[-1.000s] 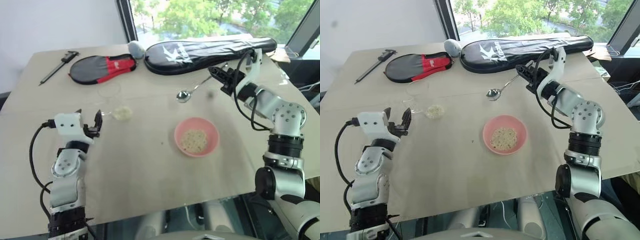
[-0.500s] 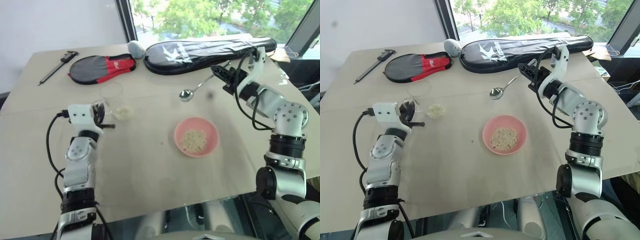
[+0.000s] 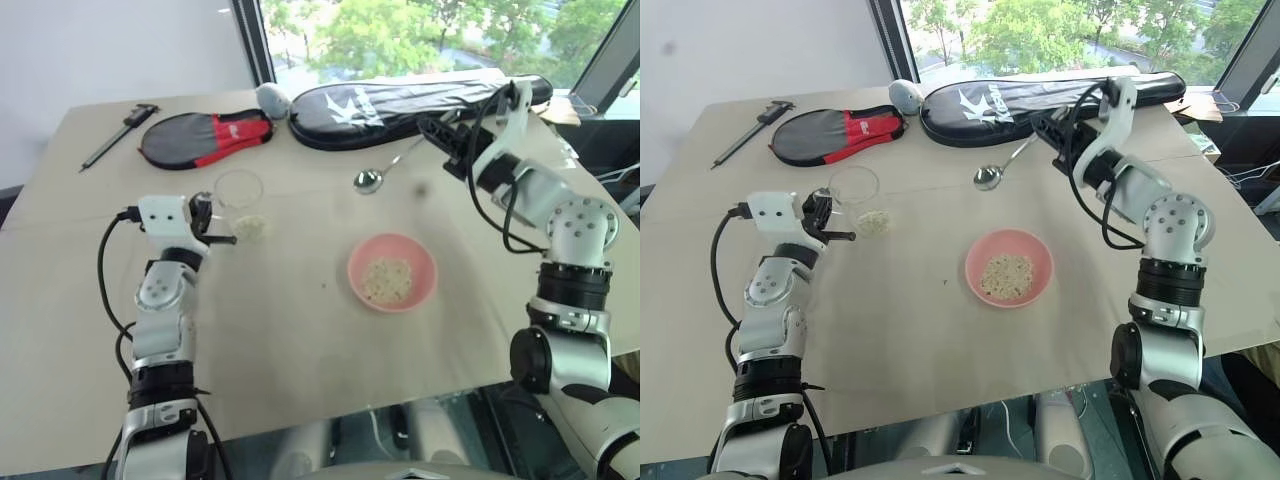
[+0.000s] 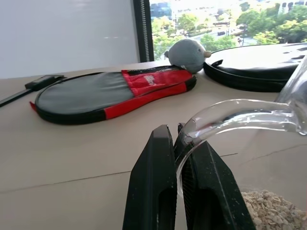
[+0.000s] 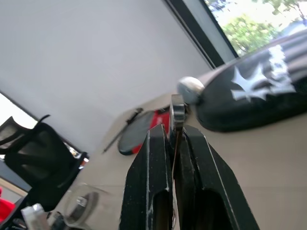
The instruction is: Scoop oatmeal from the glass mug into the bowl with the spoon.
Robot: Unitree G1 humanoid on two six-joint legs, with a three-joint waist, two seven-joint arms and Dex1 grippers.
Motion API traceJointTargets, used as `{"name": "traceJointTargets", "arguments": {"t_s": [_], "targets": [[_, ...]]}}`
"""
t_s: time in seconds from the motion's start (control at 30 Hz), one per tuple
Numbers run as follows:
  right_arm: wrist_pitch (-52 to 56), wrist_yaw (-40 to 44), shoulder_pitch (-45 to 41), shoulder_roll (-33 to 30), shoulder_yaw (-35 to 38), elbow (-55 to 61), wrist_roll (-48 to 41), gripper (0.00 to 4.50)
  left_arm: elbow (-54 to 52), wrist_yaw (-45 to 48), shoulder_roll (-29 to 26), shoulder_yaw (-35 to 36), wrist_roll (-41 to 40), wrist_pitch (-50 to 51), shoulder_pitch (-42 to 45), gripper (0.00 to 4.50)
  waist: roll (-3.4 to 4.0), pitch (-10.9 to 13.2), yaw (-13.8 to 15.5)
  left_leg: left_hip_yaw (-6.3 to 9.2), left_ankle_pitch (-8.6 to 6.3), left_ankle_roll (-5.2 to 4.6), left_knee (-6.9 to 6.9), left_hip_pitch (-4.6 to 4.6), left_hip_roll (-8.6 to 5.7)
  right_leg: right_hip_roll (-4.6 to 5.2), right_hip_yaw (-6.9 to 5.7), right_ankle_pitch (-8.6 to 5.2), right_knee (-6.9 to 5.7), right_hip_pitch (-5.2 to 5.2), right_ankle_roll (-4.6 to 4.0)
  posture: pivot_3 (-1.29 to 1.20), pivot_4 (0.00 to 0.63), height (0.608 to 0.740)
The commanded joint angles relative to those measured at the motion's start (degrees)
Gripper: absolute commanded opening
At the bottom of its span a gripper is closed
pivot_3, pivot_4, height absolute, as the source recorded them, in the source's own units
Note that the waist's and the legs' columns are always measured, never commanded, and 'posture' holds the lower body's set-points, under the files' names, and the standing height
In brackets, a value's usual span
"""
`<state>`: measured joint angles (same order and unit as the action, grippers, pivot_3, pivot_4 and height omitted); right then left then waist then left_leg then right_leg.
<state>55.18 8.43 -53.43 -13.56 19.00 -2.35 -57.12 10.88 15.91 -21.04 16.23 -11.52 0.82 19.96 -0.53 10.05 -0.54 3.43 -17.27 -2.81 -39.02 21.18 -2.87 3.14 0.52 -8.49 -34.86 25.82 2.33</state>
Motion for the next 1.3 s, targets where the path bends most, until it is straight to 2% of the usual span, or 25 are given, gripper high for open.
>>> {"name": "traceJointTargets", "arguments": {"t_s": [0.03,0.27,0.37,0.57,0.7,0.97,1.13,1.3], "targets": [[-0.3,1.5,-3.8,1.2,-1.5,4.8,-2.5,0.0,1.1,3.5,0.5,-3.3,-0.2,-0.5,2.2,0.03,-0.01,0.0,0.1,0.03,0.06,0.11,0.0,0.02,-0.01,0.01,-0.03,0.0,0.02,-0.01,0.0,0.0,0.15,0.74],[-1.7,5.6,-4.0,3.6,-9.2,8.5,0.3,0.0,0.4,7.8,0.7,-7.1,-0.5,0.9,7.3,0.03,-0.02,0.0,-0.1,0.04,0.09,0.15,-0.05,0.39,-0.04,0.04,-0.05,0.01,0.08,0.3,0.01,0.0,0.15,0.74],[-4.7,9.4,-2.7,2.3,-14.3,7.8,6.2,0.0,-1.8,10.3,0.9,-9.3,-0.6,1.6,8.5,0.03,-0.04,0.0,-0.2,-0.02,0.13,0.2,-0.2,0.89,-0.07,0.05,0.01,0.02,-0.09,0.86,0.03,0.0,0.15,0.74],[-12.6,19.0,0.4,-3.3,-26.5,9.0,20.0,0.0,-3.5,10.6,0.9,-10.5,-0.1,2.3,9.2,0.03,-0.04,0.0,-0.4,-0.05,0.17,0.28,-0.18,0.95,-0.05,0.01,0.05,0.02,-0.05,0.97,0.03,0.0,0.15,0.74],[-22.6,25.0,3.2,-6.0,-35.8,9.1,31.3,0.0,-4.4,11.3,0.4,-12.0,0.9,2.3,9.2,0.03,-0.05,0.0,-0.4,-0.04,0.17,0.29,-0.18,0.95,-0.04,-0.01,0.05,0.02,-0.07,0.99,0.02,0.0,0.15,0.74],[-32.3,28.3,4.6,-4.0,-38.3,6.8,40.1,0.0,-5.5,12.6,0.1,-13.6,1.7,3.0,9.5,0.03,-0.05,0.0,-0.3,-0.01,0.23,0.39,-0.2,0.93,-0.05,-0.01,0.05,0.03,-0.1,0.99,0.02,0.0,0.15,0.74],[-34.6,29.1,4.3,-3.0,-37.0,6.7,42.2,0.0,-5.0,12.7,-0.1,-14.1,2.6,2.7,9.5,0.03,-0.05,0.0,-0.3,0.0,0.24,0.41,-0.2,0.92,-0.05,-0.02,0.05,0.03,-0.1,0.98,0.01,0.0,0.15,0.74],[-37.5,31.0,6.6,-3.8,-38.7,5.1,46.0,0.0,-4.9,13.0,0.0,-14.8,3.6,1.8,9.5,0.03,-0.06,0.0,-0.2,-0.01,0.25,0.42,-0.2,0.9,-0.06,-0.02,0.05,0.04,-0.1,0.97,0.01,0.0,0.15,0.74]]}}
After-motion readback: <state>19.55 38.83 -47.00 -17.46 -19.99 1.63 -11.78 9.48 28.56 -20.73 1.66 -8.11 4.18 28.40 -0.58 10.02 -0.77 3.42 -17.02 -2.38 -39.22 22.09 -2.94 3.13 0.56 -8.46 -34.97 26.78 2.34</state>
